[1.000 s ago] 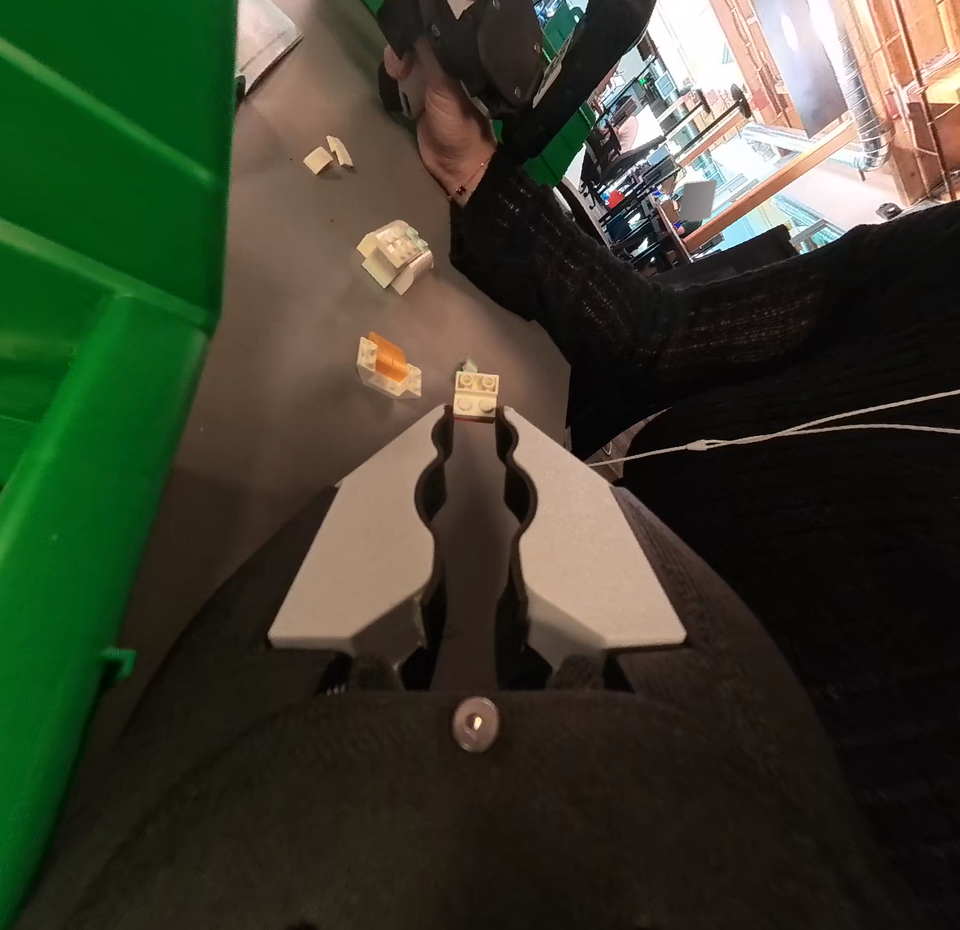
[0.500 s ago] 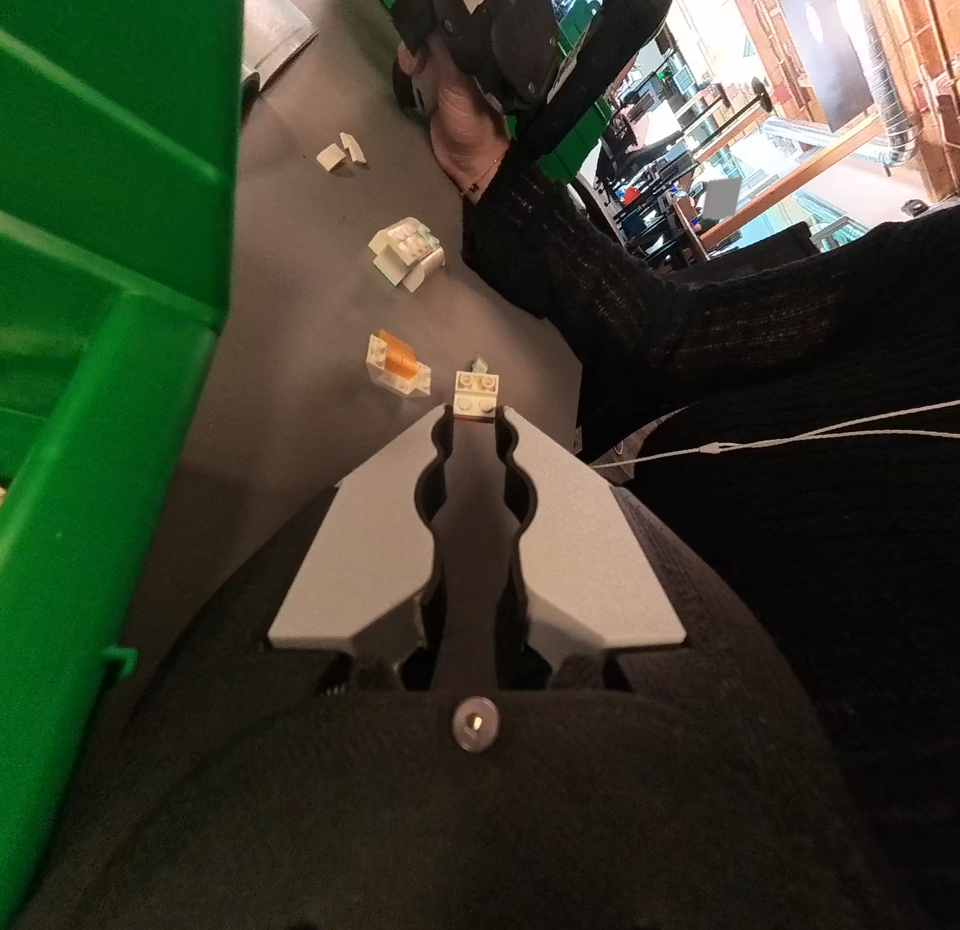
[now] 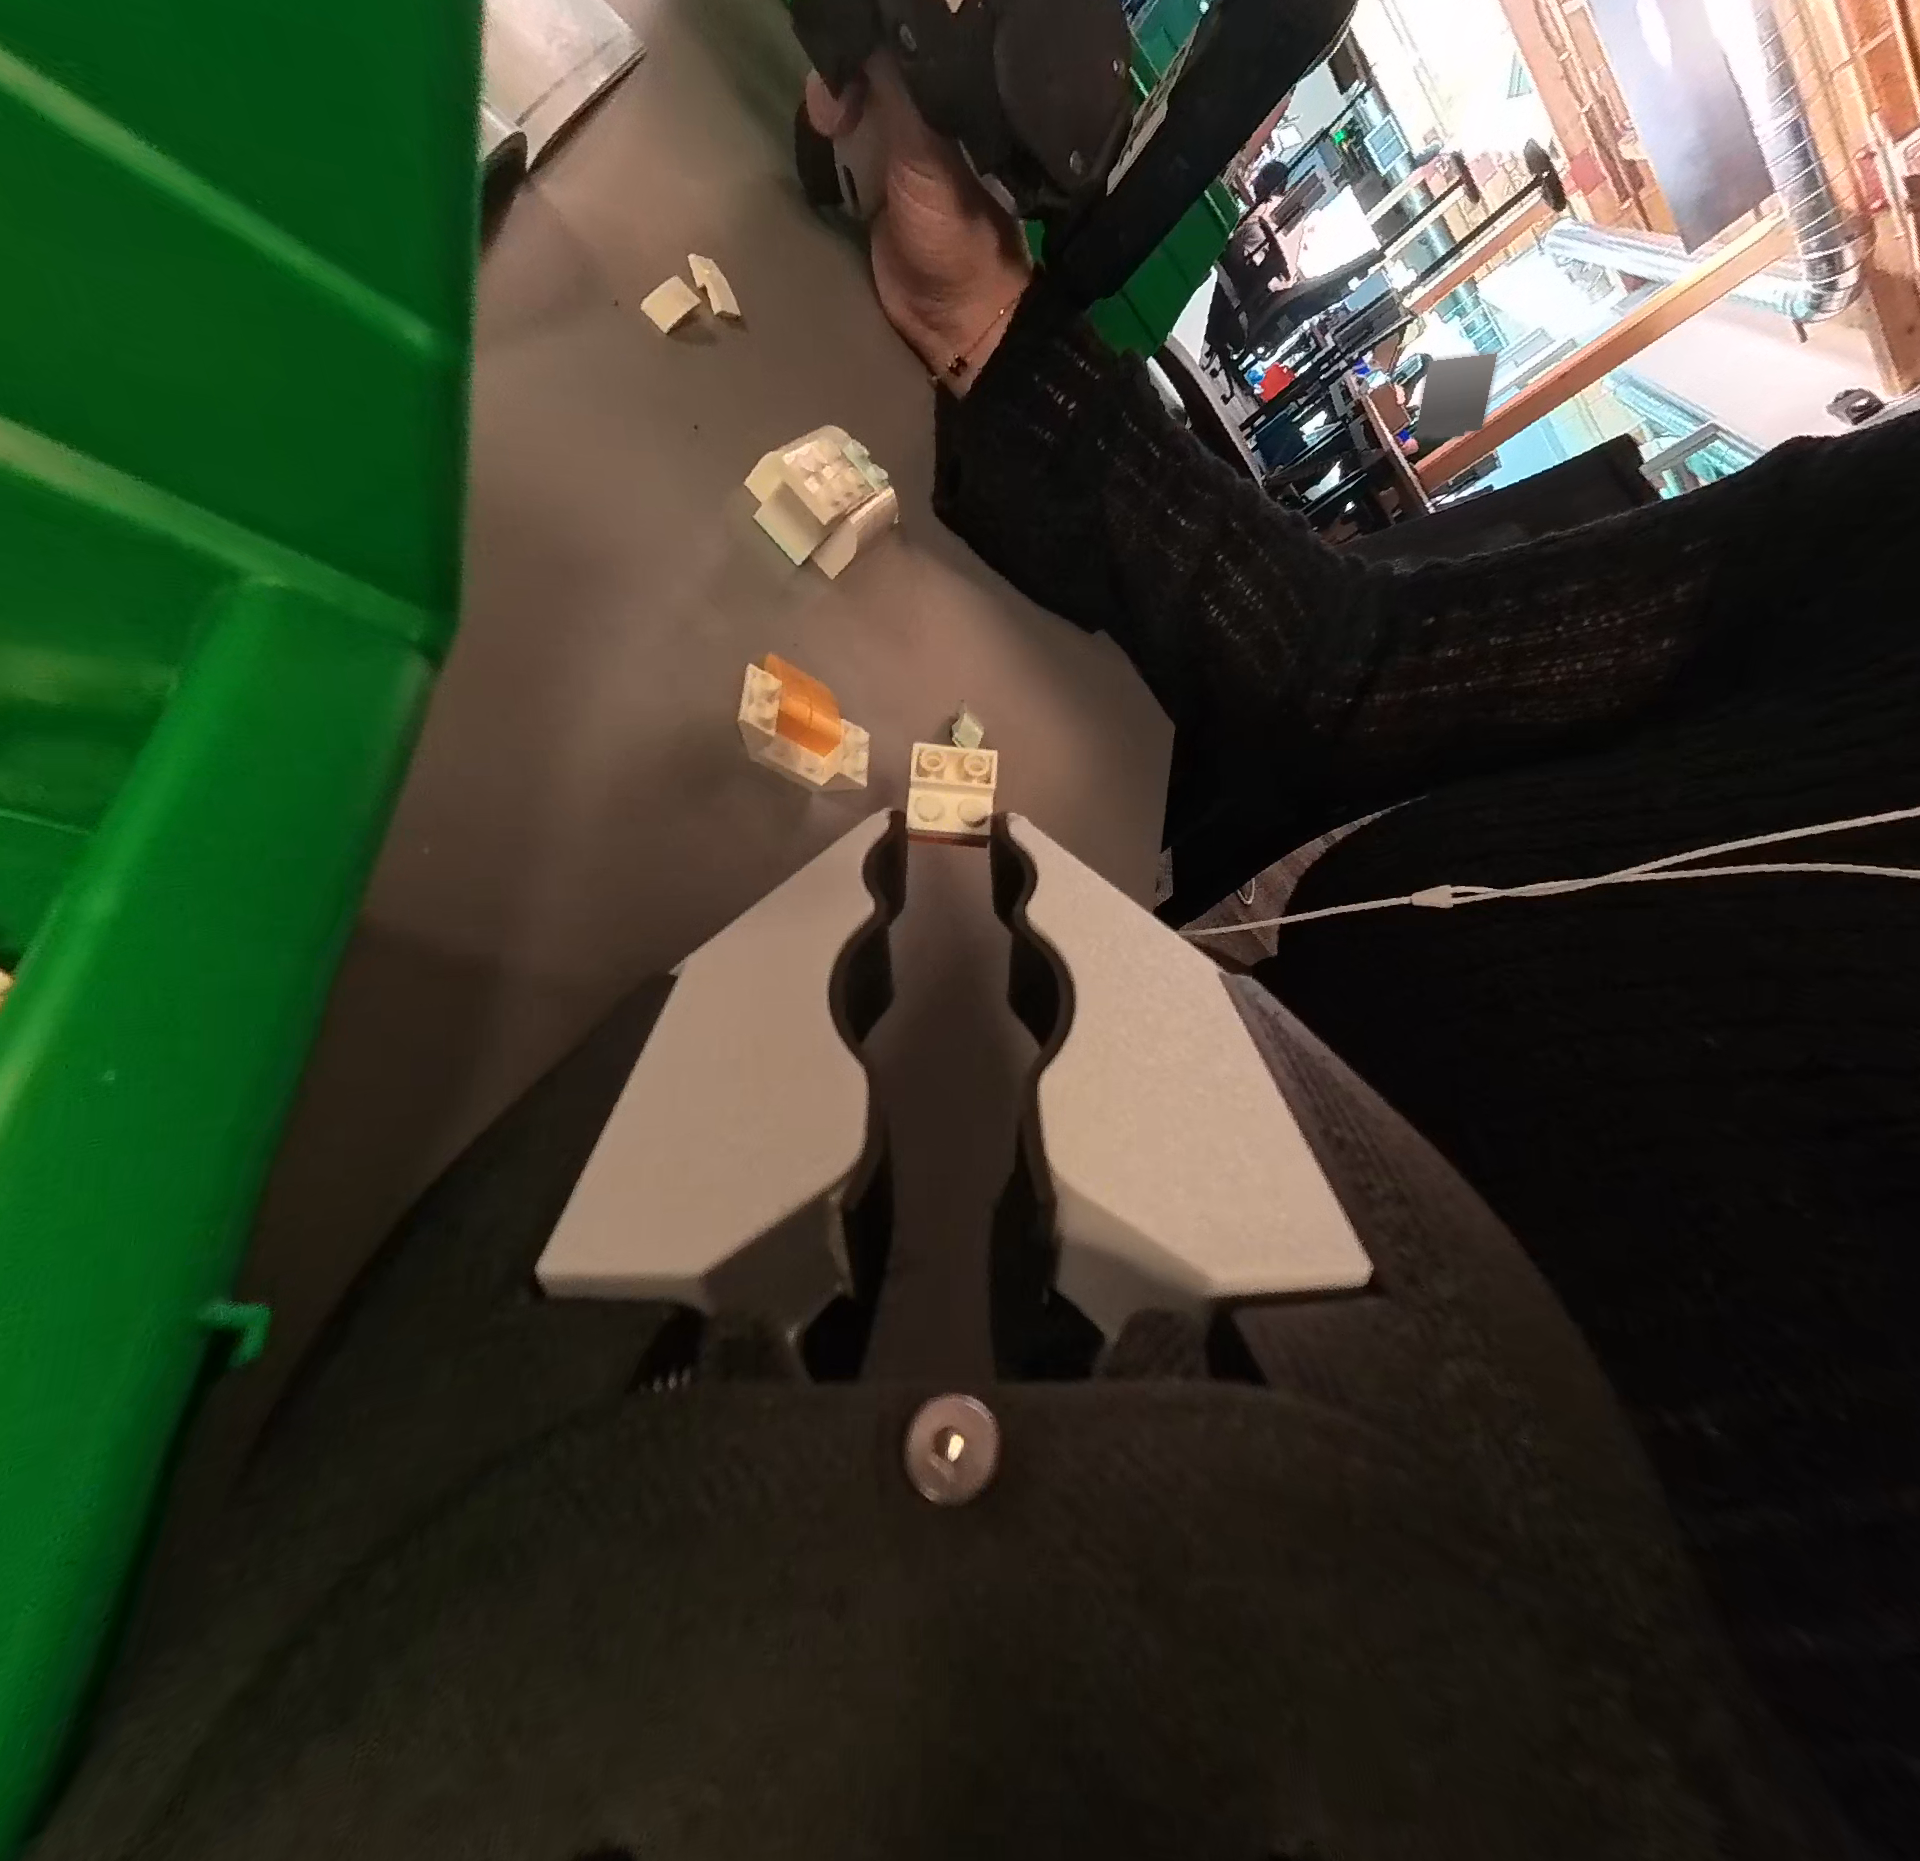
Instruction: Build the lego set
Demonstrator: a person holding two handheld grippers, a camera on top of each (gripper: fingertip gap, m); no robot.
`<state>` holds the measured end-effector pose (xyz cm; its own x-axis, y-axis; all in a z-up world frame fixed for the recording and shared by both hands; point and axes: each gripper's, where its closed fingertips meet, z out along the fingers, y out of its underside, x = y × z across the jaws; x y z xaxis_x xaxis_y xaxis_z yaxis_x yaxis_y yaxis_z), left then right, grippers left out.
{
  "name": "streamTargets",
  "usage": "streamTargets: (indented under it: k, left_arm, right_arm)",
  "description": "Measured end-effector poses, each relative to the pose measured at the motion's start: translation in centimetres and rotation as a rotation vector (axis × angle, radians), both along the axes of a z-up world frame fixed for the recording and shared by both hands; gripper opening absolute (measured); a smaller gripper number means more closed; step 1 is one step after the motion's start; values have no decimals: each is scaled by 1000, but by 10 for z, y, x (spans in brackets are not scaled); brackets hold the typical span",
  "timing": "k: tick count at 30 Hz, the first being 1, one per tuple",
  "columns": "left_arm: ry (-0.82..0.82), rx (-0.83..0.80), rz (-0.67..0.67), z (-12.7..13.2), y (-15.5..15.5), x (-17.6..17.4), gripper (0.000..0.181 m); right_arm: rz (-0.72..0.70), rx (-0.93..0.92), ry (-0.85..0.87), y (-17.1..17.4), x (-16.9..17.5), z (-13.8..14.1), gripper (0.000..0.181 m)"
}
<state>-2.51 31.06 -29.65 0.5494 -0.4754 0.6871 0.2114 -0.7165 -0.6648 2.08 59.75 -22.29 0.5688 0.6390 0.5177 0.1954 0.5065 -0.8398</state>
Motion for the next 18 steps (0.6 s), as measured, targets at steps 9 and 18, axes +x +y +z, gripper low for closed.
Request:
streamTargets:
  k: [9, 18]
  left_arm:
    - [37, -6, 19, -4, 2, -1, 15]
    - [157, -12, 66, -14, 5, -2, 16]
  right_arm:
    - [0, 0, -1, 0, 0, 0, 11]
    - [1, 0, -1, 0, 0, 0, 11]
